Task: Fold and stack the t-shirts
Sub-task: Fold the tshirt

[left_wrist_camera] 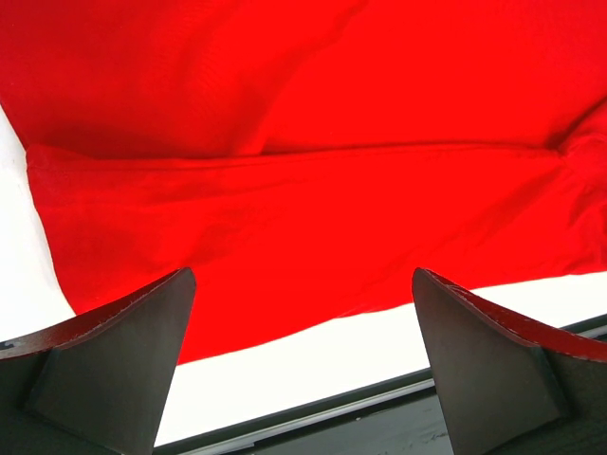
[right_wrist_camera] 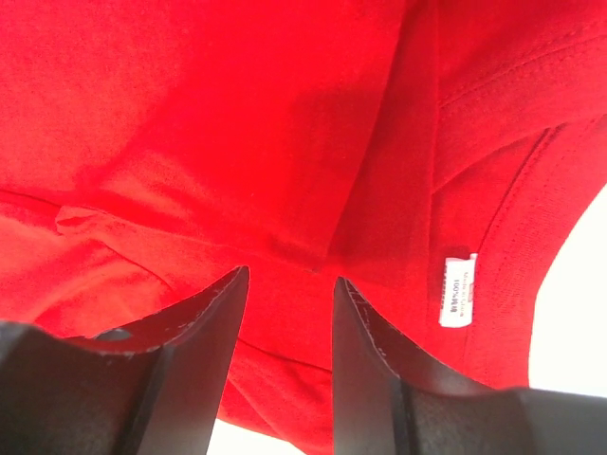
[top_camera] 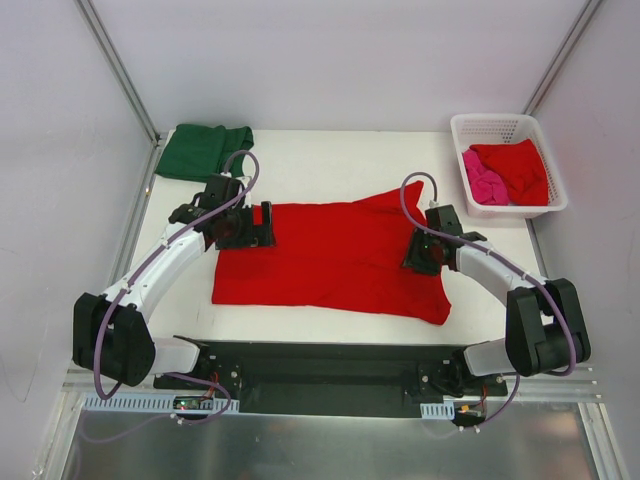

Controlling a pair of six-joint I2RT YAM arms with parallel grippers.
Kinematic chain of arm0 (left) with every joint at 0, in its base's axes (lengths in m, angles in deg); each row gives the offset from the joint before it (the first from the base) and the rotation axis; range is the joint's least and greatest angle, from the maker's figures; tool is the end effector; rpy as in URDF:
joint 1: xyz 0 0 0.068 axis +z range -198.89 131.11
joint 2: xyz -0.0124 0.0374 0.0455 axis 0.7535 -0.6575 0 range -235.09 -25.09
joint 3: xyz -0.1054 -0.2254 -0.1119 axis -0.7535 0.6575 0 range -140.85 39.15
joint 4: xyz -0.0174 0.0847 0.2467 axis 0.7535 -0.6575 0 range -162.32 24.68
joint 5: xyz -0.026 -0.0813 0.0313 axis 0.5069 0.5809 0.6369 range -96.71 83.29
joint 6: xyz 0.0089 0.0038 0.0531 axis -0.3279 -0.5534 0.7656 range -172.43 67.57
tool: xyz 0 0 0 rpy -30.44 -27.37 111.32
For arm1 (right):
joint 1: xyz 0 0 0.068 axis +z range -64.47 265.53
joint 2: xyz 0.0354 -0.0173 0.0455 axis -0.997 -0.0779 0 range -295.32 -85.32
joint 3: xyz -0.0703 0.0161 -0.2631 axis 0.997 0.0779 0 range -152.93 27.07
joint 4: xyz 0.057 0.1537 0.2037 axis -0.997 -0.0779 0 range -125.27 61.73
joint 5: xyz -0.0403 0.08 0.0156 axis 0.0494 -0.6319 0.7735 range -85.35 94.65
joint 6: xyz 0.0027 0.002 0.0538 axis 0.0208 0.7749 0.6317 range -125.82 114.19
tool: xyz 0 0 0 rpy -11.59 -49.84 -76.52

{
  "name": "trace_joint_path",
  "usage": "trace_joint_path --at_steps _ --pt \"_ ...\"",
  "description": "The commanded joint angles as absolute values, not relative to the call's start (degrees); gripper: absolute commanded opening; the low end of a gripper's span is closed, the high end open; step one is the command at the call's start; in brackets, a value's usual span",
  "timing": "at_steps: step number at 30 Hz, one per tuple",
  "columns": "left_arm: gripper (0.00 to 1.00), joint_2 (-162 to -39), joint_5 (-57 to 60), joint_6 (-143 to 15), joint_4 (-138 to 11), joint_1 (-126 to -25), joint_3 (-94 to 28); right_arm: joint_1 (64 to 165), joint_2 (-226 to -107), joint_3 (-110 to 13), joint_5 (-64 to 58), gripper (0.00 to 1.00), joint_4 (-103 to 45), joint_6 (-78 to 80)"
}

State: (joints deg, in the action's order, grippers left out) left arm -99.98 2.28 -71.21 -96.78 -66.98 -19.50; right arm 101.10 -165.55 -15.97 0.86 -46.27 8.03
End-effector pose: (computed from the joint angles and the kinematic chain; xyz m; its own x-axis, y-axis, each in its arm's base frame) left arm 0.2613 -0.0912 0.2767 -0.7965 -0.0744 -0.6001 0.1587 0.9319 -0.3261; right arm 0.2587 0.0744 0.1834 -0.8407 0.0137 -0.5413 -0.1061 0.9762 0.1894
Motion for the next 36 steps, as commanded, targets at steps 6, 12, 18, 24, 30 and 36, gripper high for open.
trace_joint_path --at_steps 6,12,18,24,30,36 --pt "0.99 -99.1 3.0 -70.5 -95.9 -67.7 -19.3 100.4 -166.1 -16.7 1.2 0.42 -45.4 6.9" --pt "0.99 -98.7 3.0 -70.6 -95.9 -67.7 -19.0 100.3 -166.9 -16.3 0.5 0.37 -44.5 7.0" --pt "0.99 -98.4 2.9 -70.4 -95.9 -67.7 -18.8 100.2 -167.4 -16.1 0.3 0.36 -44.2 6.8" --pt "0.99 -98.0 2.7 -70.5 -96.0 -67.7 -18.6 100.1 -168.7 -16.2 -0.7 0.34 -43.4 7.0" --pt "0.99 -97.9 2.3 -70.4 -96.0 -67.7 -18.6 100.1 -169.3 -16.3 -1.1 0.27 -43.0 6.9" --pt "0.99 -98.0 2.3 -70.4 -96.0 -67.7 -18.9 100.0 -169.1 -16.4 -1.5 0.09 -42.9 6.8"
